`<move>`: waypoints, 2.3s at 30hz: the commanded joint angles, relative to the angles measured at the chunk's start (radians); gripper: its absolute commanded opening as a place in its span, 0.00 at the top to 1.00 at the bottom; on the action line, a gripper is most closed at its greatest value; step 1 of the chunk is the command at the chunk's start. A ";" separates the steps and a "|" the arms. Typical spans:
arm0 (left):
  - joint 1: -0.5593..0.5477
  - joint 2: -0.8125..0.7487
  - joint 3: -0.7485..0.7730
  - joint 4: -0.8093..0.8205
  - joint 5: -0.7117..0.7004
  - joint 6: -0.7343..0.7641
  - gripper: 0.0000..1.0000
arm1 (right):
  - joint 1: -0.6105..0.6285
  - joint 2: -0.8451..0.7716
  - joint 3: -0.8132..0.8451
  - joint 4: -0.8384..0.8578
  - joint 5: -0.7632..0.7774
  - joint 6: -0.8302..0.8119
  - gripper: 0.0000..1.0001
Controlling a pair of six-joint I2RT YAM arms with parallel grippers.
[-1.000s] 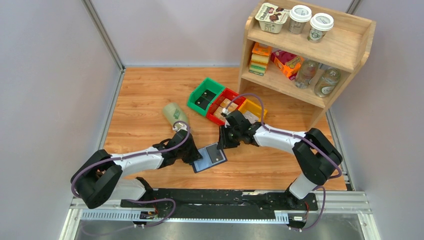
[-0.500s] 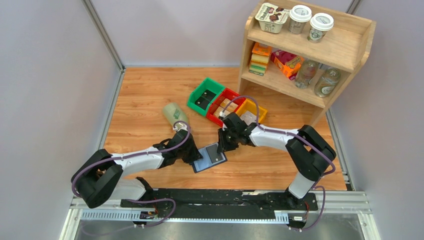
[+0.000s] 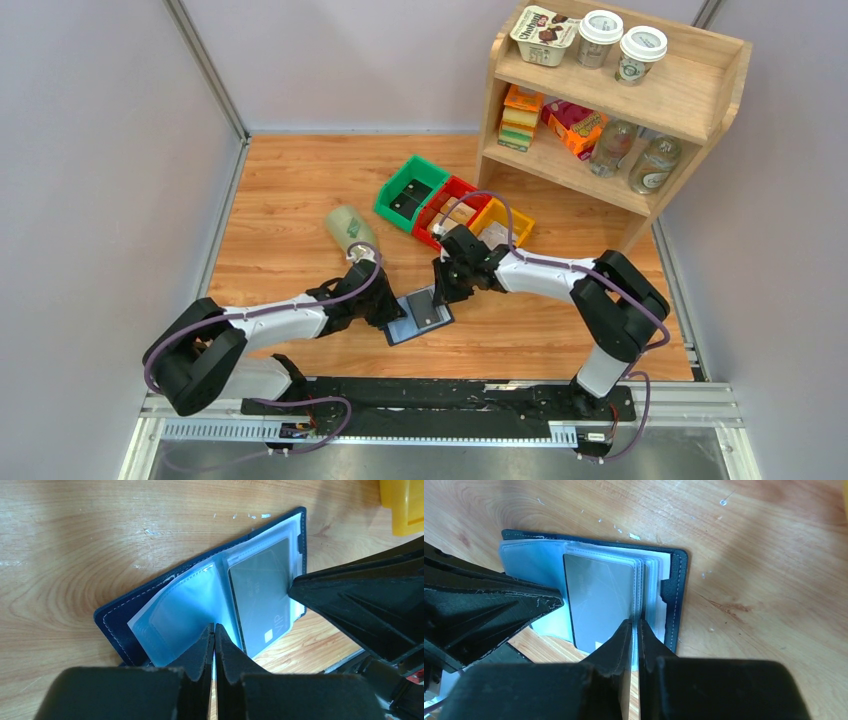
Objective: Take the credit cards out of the card holder
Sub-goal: Remove the credit card from the card holder.
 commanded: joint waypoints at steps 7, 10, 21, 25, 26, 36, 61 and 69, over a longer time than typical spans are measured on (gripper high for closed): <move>-0.003 -0.062 -0.100 0.121 -0.013 -0.051 0.94 | 0.042 0.083 0.018 0.018 0.027 -0.007 0.93; -0.002 -0.108 -0.124 0.144 -0.033 -0.077 0.89 | 0.042 0.086 -0.002 0.024 0.037 0.000 0.94; -0.003 -0.259 -0.243 0.249 -0.080 -0.193 0.55 | 0.042 0.077 -0.037 0.055 0.020 0.027 0.94; -0.003 -0.219 -0.223 0.282 -0.048 -0.183 0.45 | 0.042 0.080 -0.045 0.069 0.008 0.036 0.94; -0.003 -0.201 -0.213 0.287 -0.043 -0.181 0.44 | 0.042 0.080 -0.047 0.070 0.005 0.039 0.94; -0.003 -0.059 -0.216 0.457 0.020 -0.224 0.55 | 0.044 0.081 -0.071 0.104 -0.024 0.062 0.95; -0.003 -0.280 -0.252 0.474 -0.023 -0.301 0.80 | 0.039 0.100 -0.142 0.188 -0.055 0.188 0.95; -0.003 -0.323 -0.241 0.417 -0.033 -0.293 0.81 | 0.039 0.100 -0.140 0.195 -0.052 0.202 0.95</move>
